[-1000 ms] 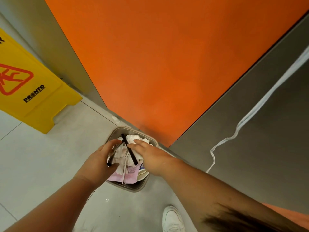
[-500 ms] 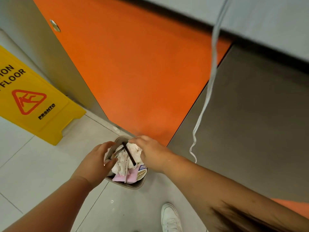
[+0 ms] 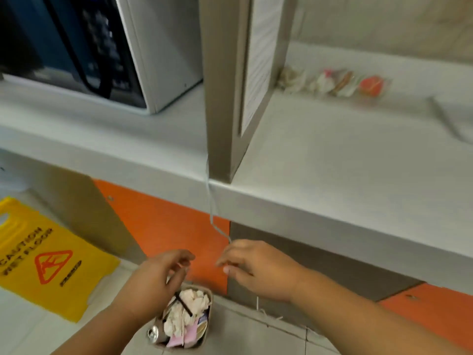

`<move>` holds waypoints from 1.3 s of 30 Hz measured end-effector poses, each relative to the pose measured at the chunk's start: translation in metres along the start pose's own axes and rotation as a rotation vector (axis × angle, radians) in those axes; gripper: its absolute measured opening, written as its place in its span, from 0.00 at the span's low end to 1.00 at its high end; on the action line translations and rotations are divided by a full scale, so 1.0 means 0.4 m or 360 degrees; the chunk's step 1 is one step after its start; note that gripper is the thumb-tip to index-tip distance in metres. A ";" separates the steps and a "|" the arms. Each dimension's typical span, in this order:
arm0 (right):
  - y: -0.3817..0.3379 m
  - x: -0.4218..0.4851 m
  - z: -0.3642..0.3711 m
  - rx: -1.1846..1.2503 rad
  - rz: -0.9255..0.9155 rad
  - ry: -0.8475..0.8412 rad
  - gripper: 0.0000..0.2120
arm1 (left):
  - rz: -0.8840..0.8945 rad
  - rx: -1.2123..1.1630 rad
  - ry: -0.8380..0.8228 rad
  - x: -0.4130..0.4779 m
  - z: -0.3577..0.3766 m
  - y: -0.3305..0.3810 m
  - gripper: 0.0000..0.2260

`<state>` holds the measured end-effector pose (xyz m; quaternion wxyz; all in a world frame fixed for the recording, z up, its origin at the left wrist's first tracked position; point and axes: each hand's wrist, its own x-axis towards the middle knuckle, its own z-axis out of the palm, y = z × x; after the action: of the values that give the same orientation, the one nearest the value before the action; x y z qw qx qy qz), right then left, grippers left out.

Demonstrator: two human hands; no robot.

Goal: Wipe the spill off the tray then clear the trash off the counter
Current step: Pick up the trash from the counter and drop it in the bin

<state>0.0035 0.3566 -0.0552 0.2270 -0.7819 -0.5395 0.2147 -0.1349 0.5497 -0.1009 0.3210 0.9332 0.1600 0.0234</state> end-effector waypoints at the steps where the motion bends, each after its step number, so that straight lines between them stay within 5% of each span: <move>1: -0.018 -0.028 -0.044 -0.0020 0.0015 0.0043 0.11 | 0.0063 -0.0033 -0.0008 -0.006 -0.030 0.043 0.16; 7: -0.059 -0.154 -0.245 -0.0017 0.0183 0.0354 0.10 | 0.0499 -0.0037 0.0025 0.009 -0.147 0.290 0.15; 15: 0.038 -0.240 -0.467 0.0025 0.0406 0.0582 0.09 | 0.0689 -0.0083 0.0015 0.145 -0.158 0.536 0.11; 28: 0.460 -0.324 -0.819 0.0107 0.0663 0.0471 0.09 | 0.0357 -0.0120 0.0003 0.521 0.008 0.787 0.07; 39: 0.624 -0.203 -0.902 -0.0035 0.0614 0.0307 0.09 | 0.0323 -0.0018 0.0129 0.700 0.023 0.807 0.10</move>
<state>0.3727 0.1572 0.0960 0.2238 -0.8900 -0.3579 0.1726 0.2234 0.3925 0.0711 0.3154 0.9410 0.0774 0.0945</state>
